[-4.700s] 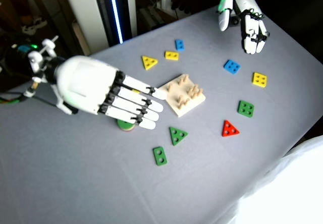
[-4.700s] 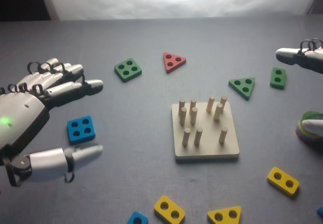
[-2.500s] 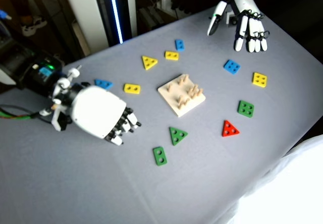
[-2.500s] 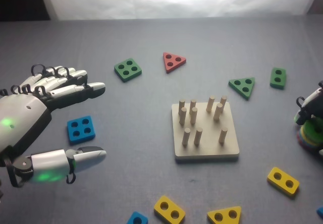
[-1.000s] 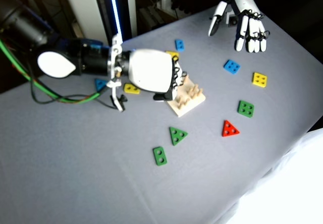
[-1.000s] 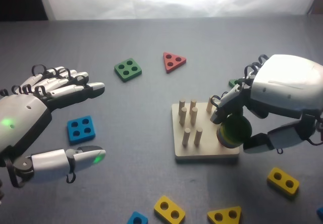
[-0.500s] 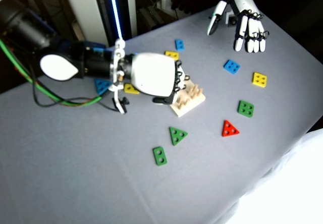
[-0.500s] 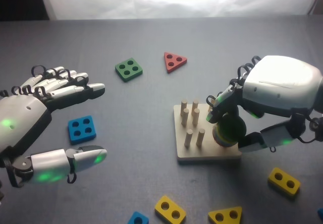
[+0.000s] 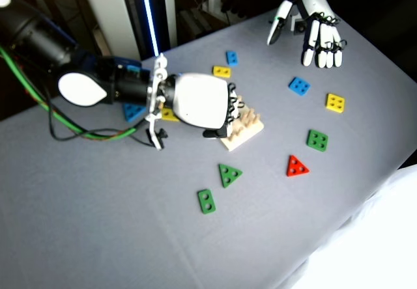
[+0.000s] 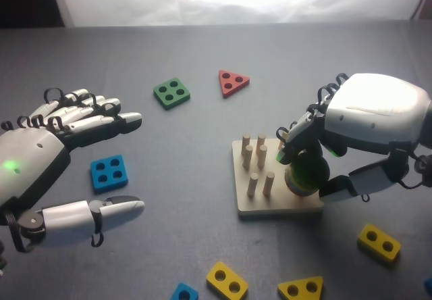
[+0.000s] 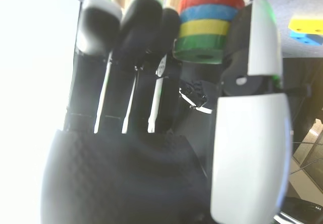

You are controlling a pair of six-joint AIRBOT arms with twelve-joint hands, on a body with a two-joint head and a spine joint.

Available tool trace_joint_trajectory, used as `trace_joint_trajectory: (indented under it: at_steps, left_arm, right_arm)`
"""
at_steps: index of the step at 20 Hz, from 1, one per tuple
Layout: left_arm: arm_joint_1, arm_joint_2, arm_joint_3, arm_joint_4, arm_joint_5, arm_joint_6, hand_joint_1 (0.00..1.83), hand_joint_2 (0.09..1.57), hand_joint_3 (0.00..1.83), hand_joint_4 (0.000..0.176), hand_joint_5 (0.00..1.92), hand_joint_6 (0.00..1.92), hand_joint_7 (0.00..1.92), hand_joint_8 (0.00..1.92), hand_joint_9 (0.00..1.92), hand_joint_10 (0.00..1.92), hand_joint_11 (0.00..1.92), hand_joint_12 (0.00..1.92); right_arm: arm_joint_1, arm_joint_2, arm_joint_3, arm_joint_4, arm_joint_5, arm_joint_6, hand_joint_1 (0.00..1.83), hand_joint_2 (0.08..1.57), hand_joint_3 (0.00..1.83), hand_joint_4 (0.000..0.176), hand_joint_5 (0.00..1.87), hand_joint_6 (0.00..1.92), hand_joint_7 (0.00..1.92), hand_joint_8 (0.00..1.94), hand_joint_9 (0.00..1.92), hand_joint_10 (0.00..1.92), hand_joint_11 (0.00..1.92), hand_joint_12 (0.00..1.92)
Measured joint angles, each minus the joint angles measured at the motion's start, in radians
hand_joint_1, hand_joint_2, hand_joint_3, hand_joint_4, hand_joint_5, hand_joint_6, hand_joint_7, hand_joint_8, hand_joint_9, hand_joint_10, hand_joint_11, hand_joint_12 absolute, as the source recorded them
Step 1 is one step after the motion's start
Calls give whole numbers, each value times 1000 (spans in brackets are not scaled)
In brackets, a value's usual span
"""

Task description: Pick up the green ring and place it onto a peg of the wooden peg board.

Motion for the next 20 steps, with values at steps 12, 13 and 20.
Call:
trace_joint_trajectory:
  at_steps: [12,13,20]
  left_arm:
    - [2,0,0,-1,0,-3,681,986,0,77,521,3,305,2,219,4,0,294]
    - [2,0,0,0,-2,-4,680,986,0,88,517,1,298,0,213,1,0,296]
    - [2,0,0,0,-1,-5,670,994,3,75,518,0,311,3,235,5,0,322]
  right_arm:
    - [6,-4,-8,-42,-25,-8,989,1041,0,0,865,10,846,341,794,1079,709,1500]
    - [6,-6,-10,-45,-33,-9,976,1029,0,0,846,4,834,185,770,857,620,1368]
    - [6,-7,-10,-46,-55,-11,985,972,0,67,583,0,467,0,546,68,232,1046]
